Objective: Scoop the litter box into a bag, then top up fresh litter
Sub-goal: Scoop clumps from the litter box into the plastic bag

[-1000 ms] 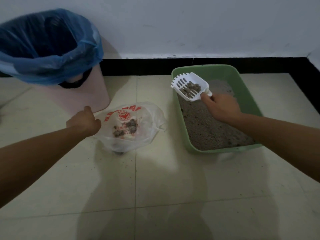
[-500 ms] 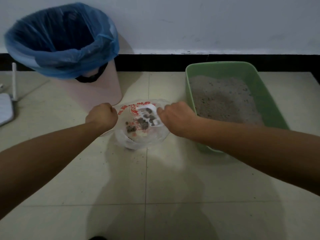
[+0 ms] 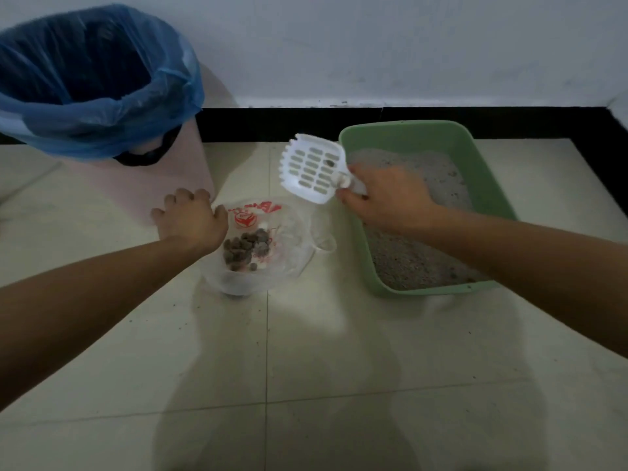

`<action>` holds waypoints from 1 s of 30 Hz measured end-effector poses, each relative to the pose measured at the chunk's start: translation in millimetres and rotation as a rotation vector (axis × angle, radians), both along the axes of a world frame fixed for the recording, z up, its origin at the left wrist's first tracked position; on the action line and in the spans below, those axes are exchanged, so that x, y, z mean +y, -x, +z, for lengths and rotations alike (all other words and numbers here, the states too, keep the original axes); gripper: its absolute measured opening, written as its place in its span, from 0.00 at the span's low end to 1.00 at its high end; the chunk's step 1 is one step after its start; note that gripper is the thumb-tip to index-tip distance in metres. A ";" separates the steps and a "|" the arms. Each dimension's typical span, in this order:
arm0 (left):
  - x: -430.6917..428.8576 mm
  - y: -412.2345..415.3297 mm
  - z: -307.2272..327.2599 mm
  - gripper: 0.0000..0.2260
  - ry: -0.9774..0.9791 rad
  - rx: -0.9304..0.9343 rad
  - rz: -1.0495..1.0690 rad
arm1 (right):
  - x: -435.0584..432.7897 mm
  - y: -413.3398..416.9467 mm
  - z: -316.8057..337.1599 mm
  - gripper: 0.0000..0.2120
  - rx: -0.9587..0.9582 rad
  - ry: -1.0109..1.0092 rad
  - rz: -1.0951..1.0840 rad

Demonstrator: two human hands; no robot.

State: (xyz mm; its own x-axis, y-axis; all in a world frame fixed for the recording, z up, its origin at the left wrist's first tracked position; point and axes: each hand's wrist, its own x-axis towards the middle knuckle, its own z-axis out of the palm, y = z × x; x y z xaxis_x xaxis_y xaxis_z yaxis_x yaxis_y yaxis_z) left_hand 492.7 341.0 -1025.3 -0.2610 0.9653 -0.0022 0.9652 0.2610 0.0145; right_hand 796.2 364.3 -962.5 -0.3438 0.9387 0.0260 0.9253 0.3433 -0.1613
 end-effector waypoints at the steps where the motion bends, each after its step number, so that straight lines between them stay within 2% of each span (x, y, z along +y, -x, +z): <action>1: 0.7 -8.0 2.3 0.21 -0.053 0.014 -0.028 | 2.2 -14.1 2.6 0.25 0.022 0.010 -0.045; 3: 4.1 -27.7 7.2 0.20 -0.154 -0.045 -0.087 | 6.4 -43.5 2.7 0.24 0.044 0.002 -0.150; 5: 9.1 -51.2 8.6 0.19 -0.188 -0.201 -0.140 | 9.1 -74.2 -1.5 0.24 0.024 -0.024 -0.253; 8: 12.3 -93.8 6.0 0.19 -0.137 -0.473 -0.208 | 9.4 -111.9 -15.1 0.21 -0.139 0.009 -0.299; 10: 10.0 -125.5 3.8 0.18 -0.049 -0.584 -0.239 | 8.3 -127.4 -23.9 0.21 -0.243 0.021 -0.267; 14: 5.7 -183.0 -0.5 0.19 0.150 -0.661 -0.261 | 14.5 -135.9 -35.5 0.15 -0.426 -0.027 -0.190; 17: 10.7 -210.5 -7.5 0.17 0.210 -0.676 -0.223 | 27.5 -137.2 -41.0 0.12 -0.519 -0.062 -0.221; 23: 17.4 -227.4 -21.8 0.14 0.176 -0.604 -0.135 | 51.6 -149.6 -36.9 0.14 -0.567 -0.155 -0.284; 30: 9.4 -232.4 -50.2 0.16 -0.067 -0.762 -0.137 | 80.3 -155.2 -67.3 0.20 -0.490 -0.149 -0.193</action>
